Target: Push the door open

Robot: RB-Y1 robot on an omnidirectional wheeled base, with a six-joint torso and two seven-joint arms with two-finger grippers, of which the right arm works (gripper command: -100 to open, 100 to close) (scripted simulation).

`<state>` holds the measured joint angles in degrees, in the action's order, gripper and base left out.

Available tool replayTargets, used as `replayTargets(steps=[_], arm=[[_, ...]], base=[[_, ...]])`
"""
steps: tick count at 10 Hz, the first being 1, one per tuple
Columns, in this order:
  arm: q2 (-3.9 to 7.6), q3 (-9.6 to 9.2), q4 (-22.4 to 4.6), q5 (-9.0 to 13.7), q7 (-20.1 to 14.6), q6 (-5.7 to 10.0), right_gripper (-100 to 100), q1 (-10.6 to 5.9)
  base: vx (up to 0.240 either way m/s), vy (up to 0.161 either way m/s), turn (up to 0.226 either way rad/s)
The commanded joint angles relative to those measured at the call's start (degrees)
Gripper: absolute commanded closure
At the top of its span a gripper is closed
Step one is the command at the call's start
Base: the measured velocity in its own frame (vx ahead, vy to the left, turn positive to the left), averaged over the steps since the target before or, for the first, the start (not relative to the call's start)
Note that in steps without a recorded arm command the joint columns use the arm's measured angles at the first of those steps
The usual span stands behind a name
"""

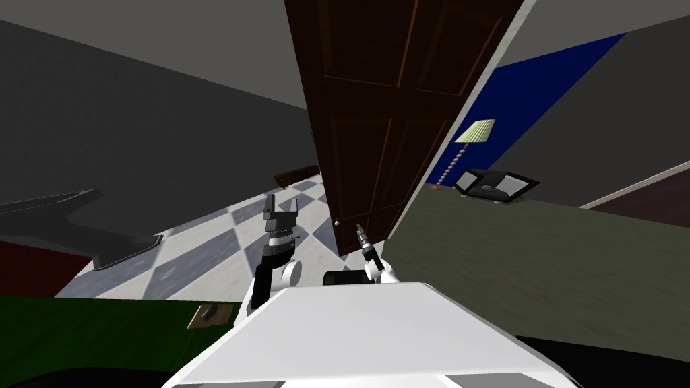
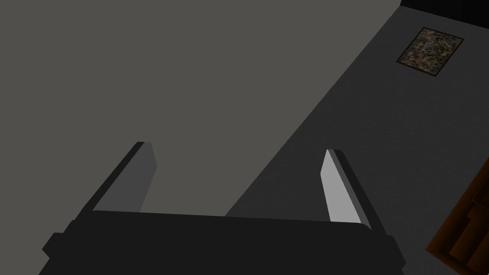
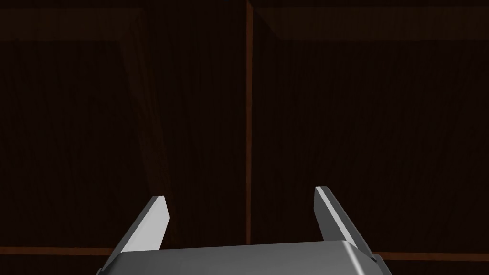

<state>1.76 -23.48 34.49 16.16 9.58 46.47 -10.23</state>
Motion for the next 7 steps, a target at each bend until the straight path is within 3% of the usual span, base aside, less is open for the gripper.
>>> replayTargets(steps=[1,5,7], arm=[[-1.35,0.01,0.7,0.7,0.6,-0.17,-100,0.41],[-3.88,0.06,0.8,1.3,1.0,-0.1,-100,0.47],[-4.15,0.1,-0.3,1.4,0.9,0.4,-100,-0.05]], base=[[-0.177,0.054,0.043],[-0.14,0.156,0.027],[-0.088,0.152,0.001]])
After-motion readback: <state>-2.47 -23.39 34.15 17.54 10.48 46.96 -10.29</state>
